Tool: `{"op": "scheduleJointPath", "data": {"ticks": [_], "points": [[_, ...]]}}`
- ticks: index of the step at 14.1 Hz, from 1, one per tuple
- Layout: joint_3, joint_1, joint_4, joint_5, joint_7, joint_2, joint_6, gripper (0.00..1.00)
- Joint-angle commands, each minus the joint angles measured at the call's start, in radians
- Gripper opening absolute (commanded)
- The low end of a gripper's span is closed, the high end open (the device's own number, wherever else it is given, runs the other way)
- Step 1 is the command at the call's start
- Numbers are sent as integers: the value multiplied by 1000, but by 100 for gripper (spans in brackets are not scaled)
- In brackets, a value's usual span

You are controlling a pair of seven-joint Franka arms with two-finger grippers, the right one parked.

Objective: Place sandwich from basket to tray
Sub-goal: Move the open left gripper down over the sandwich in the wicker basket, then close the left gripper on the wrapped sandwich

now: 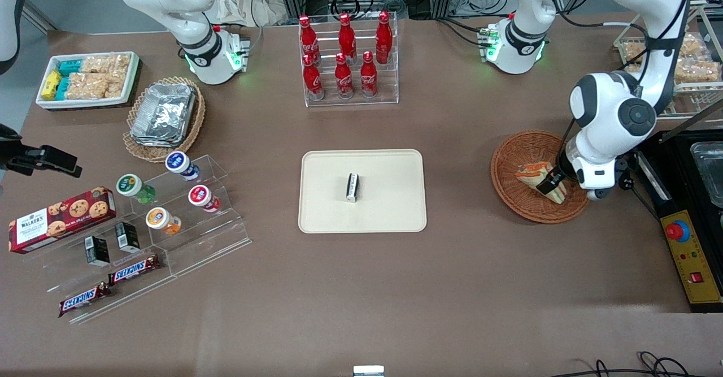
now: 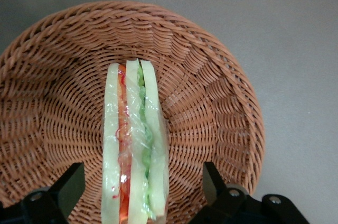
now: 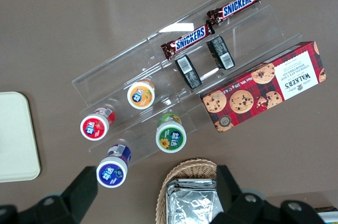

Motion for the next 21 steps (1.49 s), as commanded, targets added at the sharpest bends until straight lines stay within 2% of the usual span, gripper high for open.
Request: {"op": "scheduleJointPath", "data": {"ticks": [1,5,6,7,8,9,10,13,15,18,21], "points": [[-3,4,-33,25,-39,7,54,99],[-3,2,-108,22,-45,33,184,97],[-3,2,-108,22,-45,36,184,94],[-3,2,-108,22,-47,33,183,77],[-3,-2,-108,22,-45,33,183,41],[-3,-4,-106,23,-43,33,181,15],[-3,-5,-102,23,-42,33,178,0],[-3,-6,-96,26,-39,30,169,0],[-2,-2,-62,28,-33,-2,91,0],[1,4,118,29,16,-61,-232,0],[0,2,414,35,90,-62,-582,0]]}}
